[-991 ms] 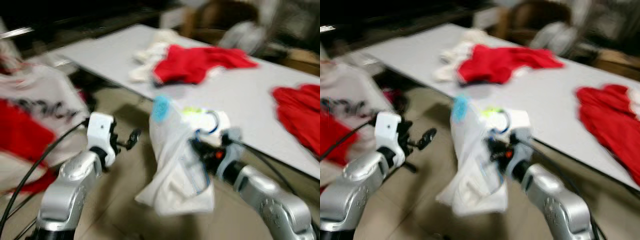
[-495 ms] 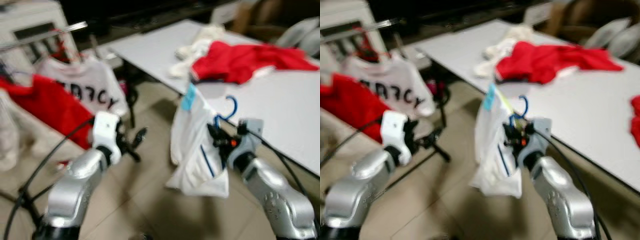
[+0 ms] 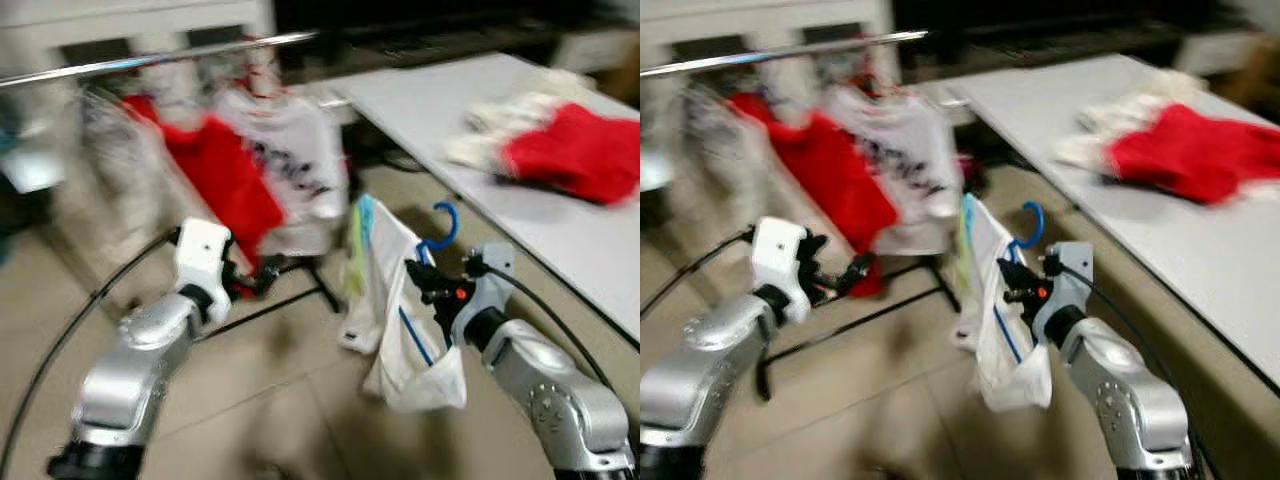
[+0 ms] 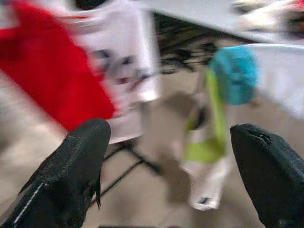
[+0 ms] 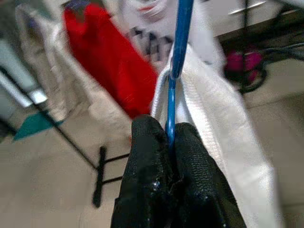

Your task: Hang hanger

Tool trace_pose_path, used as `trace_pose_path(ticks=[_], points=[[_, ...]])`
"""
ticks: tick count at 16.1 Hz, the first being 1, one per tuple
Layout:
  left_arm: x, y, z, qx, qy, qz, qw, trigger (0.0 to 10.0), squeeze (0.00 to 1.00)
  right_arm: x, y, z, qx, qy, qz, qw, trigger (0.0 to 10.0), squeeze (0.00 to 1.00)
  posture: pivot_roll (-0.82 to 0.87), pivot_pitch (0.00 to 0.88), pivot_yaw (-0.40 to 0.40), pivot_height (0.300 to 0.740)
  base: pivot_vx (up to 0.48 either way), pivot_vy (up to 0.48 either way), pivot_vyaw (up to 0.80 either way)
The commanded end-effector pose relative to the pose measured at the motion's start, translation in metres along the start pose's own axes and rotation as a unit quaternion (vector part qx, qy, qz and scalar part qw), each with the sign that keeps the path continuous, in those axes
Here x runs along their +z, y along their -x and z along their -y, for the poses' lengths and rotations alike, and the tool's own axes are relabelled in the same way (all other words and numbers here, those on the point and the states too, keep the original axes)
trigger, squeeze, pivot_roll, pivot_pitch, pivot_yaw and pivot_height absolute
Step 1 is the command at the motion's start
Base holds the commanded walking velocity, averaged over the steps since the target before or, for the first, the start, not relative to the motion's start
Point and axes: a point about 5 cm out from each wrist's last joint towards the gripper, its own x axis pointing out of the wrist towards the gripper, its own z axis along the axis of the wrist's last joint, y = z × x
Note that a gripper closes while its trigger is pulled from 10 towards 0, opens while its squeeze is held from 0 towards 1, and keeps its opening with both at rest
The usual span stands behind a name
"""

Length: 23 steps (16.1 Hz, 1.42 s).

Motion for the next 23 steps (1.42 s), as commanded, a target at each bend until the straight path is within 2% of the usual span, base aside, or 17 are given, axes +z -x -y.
trace_pose_path(ticks=[1, 3, 4, 6, 7, 8, 9, 12, 16, 18, 19, 20, 21, 22, 23], points=[[0.001, 0.003, -0.010, 0.012, 0.000, 0.002, 1.000, 10.0, 1.00, 0.005, -0.001, -0.008, 0.021, -0.004, 0.008, 1.000, 0.0, 0.00, -0.10, 0.000, 0.014, 0.740, 0.000, 0.000, 0.77], [0.005, 0.006, -0.016, 0.027, 0.006, 0.010, 1.000, 10.0, 1.00, 0.002, -0.001, -0.008, 0.018, -0.021, 0.007, 1.000, 0.0, 0.00, -0.09, 0.000, 0.007, 0.740, 0.000, 0.000, 0.77], [0.007, 0.005, -0.009, 0.019, 0.007, 0.014, 1.000, 10.0, 1.00, 0.001, -0.003, -0.009, 0.020, -0.021, 0.007, 1.000, 0.0, 0.00, -0.09, 0.000, 0.007, 0.740, 0.000, 0.000, 0.77], [0.006, 0.004, 0.003, -0.004, 0.010, 0.014, 1.000, 10.0, 0.67, 0.001, -0.005, -0.011, 0.022, -0.024, 0.006, 0.999, 0.0, 0.00, -0.08, 0.000, 0.010, 0.740, 0.000, 0.000, 0.77], [0.005, 0.003, 0.006, -0.012, 0.008, 0.014, 1.000, 10.0, 0.36, 0.001, -0.005, -0.012, 0.022, -0.021, 0.007, 1.000, 0.0, 0.00, -0.08, 0.000, 0.013, 0.740, 0.000, 0.000, 0.77], [0.005, 0.003, 0.007, -0.012, 0.007, 0.014, 1.000, 10.0, 0.36, 0.001, -0.006, -0.012, 0.022, -0.022, 0.007, 0.999, 0.0, 0.00, -0.08, 0.000, 0.013, 0.740, 0.000, 0.000, 0.77], [0.006, 0.001, 0.008, -0.013, 0.006, 0.017, 1.000, 10.0, 0.27, 0.001, -0.006, -0.013, 0.022, -0.021, 0.008, 1.000, 0.0, 0.00, -0.09, 0.000, 0.016, 0.740, 0.000, 0.000, 0.77], [0.009, -0.001, 0.007, -0.012, 0.000, 0.021, 1.000, 10.0, 0.29, 0.001, -0.006, -0.015, 0.023, -0.019, 0.010, 1.000, 0.0, 0.00, -0.09, 0.000, 0.019, 0.740, 0.000, 0.000, 0.77], [0.009, -0.004, 0.011, -0.017, -0.005, 0.018, 1.000, 10.0, 0.29, 0.000, -0.009, -0.017, 0.030, -0.011, 0.009, 0.999, 0.0, 0.00, -0.08, 0.000, 0.018, 0.740, 0.000, -0.433, 0.77], [0.007, -0.004, 0.011, -0.016, -0.003, 0.014, 1.000, 10.0, 0.28, 0.000, -0.010, -0.019, 0.043, 0.002, 0.005, 0.999, 0.0, 0.00, -0.08, 0.000, 0.017, 0.740, 0.000, 0.000, 0.77], [0.007, -0.004, 0.010, -0.015, -0.011, 0.011, 1.000, 10.0, 0.28, 0.000, -0.009, -0.021, 0.052, 0.016, 0.001, 0.999, 4.4, 0.00, -0.08, 0.000, 0.017, 0.740, 0.000, 0.000, 0.43], [0.003, -0.003, 0.008, -0.026, -0.042, 0.000, 0.999, 10.0, 0.30, 0.003, -0.009, -0.030, 0.083, 0.040, -0.009, 0.996, 10.0, 0.00, -0.08, 0.000, 0.018, 0.740, 0.000, 0.000, 0.00], [0.002, -0.003, 0.006, -0.034, -0.055, -0.006, 0.998, 10.0, 0.51, 0.004, -0.010, -0.034, 0.096, 0.049, -0.011, 0.994, 10.0, 0.00, -0.09, 0.000, 0.019, 0.740, 0.000, 0.000, 0.00], [0.002, -0.001, 0.003, -0.054, -0.056, -0.007, 0.997, 10.0, 1.00, 0.010, -0.012, -0.039, 0.103, 0.060, -0.009, 0.993, 10.0, 0.00, -0.09, 0.000, 0.020, 0.740, 0.000, 0.000, 0.00], [0.004, 0.000, -0.003, -0.063, -0.063, -0.006, 0.996, 10.0, 1.00, 0.016, -0.013, -0.042, 0.113, 0.071, -0.010, 0.991, 10.0, 0.00, -0.09, 0.000, 0.020, 0.740, 0.000, 0.000, 0.00]])
